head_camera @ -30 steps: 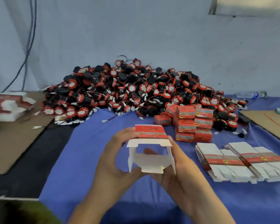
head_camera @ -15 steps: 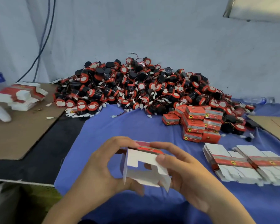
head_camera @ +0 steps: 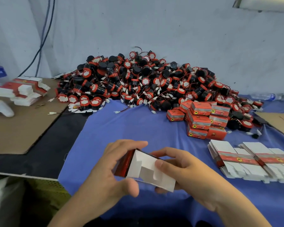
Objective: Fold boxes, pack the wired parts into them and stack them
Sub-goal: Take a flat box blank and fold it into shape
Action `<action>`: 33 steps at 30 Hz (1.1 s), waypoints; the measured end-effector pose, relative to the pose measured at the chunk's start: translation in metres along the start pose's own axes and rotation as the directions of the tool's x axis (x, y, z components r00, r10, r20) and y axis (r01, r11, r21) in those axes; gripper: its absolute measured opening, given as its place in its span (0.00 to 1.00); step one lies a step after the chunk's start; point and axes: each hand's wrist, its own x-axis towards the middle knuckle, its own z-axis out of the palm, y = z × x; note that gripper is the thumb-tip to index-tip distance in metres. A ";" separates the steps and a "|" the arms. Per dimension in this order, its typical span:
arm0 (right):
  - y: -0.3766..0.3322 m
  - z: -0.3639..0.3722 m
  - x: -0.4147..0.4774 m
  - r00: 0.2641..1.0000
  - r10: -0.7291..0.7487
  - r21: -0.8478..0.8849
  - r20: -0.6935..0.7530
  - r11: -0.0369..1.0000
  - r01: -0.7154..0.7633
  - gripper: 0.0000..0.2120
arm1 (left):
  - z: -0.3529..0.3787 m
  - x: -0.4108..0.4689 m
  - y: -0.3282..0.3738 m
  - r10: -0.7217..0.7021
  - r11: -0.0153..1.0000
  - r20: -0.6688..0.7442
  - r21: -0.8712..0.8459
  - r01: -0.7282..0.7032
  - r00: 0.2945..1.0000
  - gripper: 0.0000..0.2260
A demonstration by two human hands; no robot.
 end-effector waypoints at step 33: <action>0.057 0.011 -0.003 0.949 -0.284 0.172 -0.137 0.937 0.305 0.14 | 0.026 -0.004 0.011 0.081 0.997 -0.085 0.003 -0.081 0.993 0.11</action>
